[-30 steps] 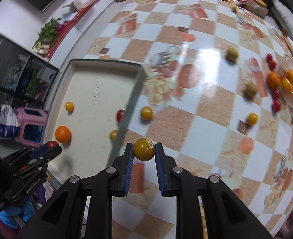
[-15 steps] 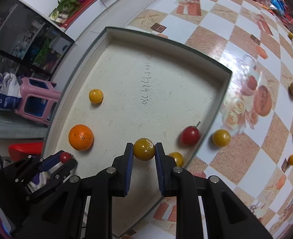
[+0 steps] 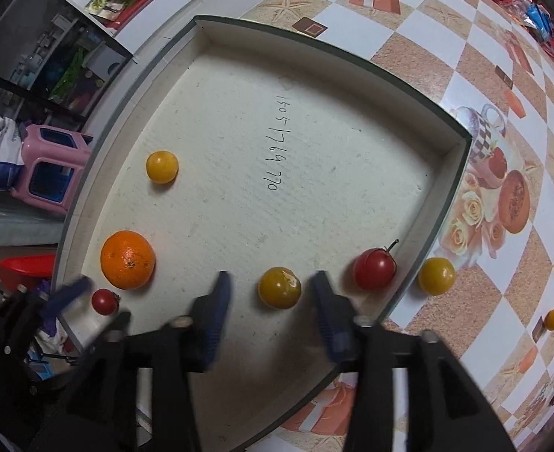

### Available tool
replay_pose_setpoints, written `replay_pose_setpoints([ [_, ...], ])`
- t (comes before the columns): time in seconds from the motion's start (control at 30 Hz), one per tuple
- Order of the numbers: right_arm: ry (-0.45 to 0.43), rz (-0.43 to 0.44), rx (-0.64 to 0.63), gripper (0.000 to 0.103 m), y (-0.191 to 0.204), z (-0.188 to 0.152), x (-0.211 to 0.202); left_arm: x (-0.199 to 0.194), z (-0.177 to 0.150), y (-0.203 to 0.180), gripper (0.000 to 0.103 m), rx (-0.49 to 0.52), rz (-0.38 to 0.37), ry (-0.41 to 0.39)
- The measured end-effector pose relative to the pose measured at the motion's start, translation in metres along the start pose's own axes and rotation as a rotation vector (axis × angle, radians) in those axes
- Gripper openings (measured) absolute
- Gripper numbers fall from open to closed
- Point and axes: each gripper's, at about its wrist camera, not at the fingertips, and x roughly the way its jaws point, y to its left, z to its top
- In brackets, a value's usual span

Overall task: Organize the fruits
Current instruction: 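Carry both tomatoes into the white tray and open both grippers, then move both tools back over the table toward the fruit bowl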

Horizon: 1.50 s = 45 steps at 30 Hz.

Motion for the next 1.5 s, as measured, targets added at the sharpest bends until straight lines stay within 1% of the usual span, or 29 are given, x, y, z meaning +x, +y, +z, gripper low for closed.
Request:
replay_pose_setpoints([
  [0.03,-0.005,0.008,0.001,0.058,0.001,0.001,-0.001,-0.003,-0.001,0.001,0.078,-0.004,0.009,-0.021],
  [0.1,-0.011,0.018,0.006,0.06,0.001,0.002,-0.004,-0.004,0.0,-0.001,0.078,0.008,0.004,-0.015],
  [0.17,-0.028,0.033,0.014,0.066,0.0,0.004,-0.01,-0.003,-0.001,-0.003,0.078,0.018,0.005,-0.001],
  [0.23,-0.054,0.057,0.028,0.078,-0.001,0.006,-0.02,-0.004,-0.001,-0.005,0.078,0.026,0.001,0.006],
  [0.27,-0.071,0.067,0.034,0.081,-0.003,0.006,-0.026,-0.005,0.0,-0.006,0.078,0.03,0.001,0.007],
  [0.4,-0.112,0.071,0.052,0.088,-0.009,0.005,-0.044,-0.012,0.005,-0.013,0.078,0.052,-0.002,-0.004],
  [0.6,-0.164,0.043,0.131,0.088,-0.04,-0.009,-0.069,-0.025,0.019,-0.028,0.078,0.098,-0.02,-0.037],
  [0.7,-0.184,0.031,0.196,0.088,-0.068,-0.026,-0.083,-0.034,0.028,-0.042,0.078,0.132,-0.035,-0.06],
  [0.87,-0.192,0.0,0.299,0.088,-0.114,-0.057,-0.096,-0.043,0.036,-0.069,0.078,0.201,-0.059,-0.083],
  [1.13,-0.178,-0.044,0.451,0.088,-0.172,-0.115,-0.101,-0.056,0.047,-0.124,0.078,0.318,-0.102,-0.107],
  [1.27,-0.161,-0.066,0.52,0.088,-0.196,-0.145,-0.1,-0.061,0.051,-0.146,0.078,0.355,-0.118,-0.109],
  [1.4,-0.156,-0.082,0.564,0.088,-0.215,-0.16,-0.099,-0.061,0.061,-0.165,0.078,0.379,-0.136,-0.111],
  [1.5,-0.157,-0.082,0.59,0.088,-0.228,-0.163,-0.098,-0.059,0.068,-0.181,0.078,0.403,-0.123,-0.112],
])
